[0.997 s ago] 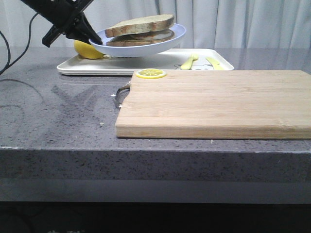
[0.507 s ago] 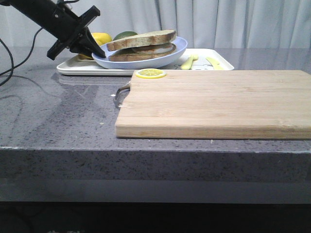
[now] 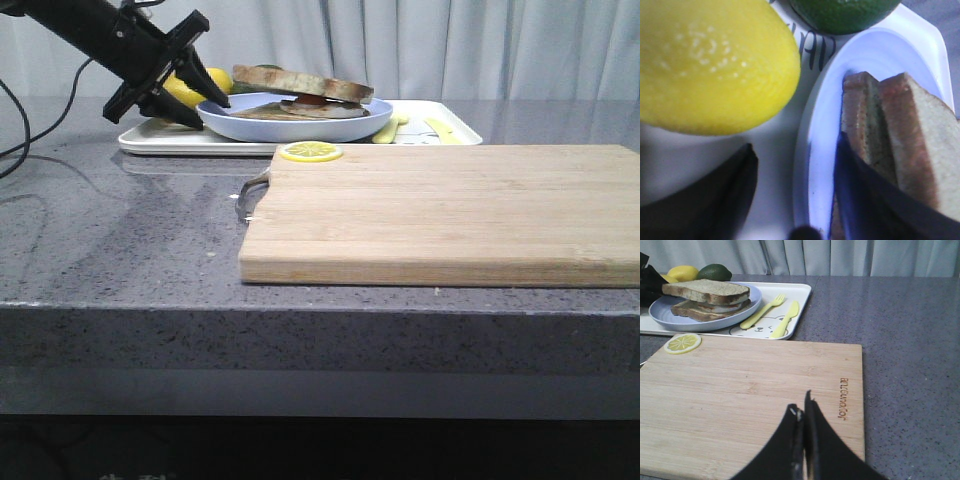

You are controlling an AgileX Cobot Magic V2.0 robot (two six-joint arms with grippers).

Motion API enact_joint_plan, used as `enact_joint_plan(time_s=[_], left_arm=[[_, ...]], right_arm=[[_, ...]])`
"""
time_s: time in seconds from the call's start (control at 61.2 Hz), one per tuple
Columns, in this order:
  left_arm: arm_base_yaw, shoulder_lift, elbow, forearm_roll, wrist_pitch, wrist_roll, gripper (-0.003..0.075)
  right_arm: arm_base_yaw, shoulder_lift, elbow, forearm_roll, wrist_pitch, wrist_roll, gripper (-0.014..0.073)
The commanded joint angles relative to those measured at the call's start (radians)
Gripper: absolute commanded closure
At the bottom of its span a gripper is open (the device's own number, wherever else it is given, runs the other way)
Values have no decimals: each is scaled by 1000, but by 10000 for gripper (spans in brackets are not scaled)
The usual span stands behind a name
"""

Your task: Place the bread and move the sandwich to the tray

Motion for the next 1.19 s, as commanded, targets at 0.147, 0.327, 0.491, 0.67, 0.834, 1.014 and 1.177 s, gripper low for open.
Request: enact_joint_plan(time_s=[0.147, 0.327, 0.491, 0.67, 0.834, 1.014, 1.177], left_arm=[[19, -79, -121, -65, -4, 5, 318], [40, -94, -175, -114, -4, 3, 556], [55, -124, -175, -200, -4, 3, 741], [62, -194, -175, -205, -4, 3, 741], [52, -287, -175, -85, -4, 4, 741], [-23, -415, -113, 174, -4, -4, 741], [-124, -602, 171, 445, -4, 4, 741]], right_arm=[[-4, 5, -25, -4, -73, -3, 654], [-4, 5, -25, -4, -98, -3, 654], [-4, 5, -25, -4, -98, -3, 654], [-4, 5, -25, -4, -98, -3, 654], [-4, 5, -25, -4, -95, -3, 654], [-4, 5, -25, -4, -95, -3, 654], [-4, 5, -25, -4, -95, -3, 654]])
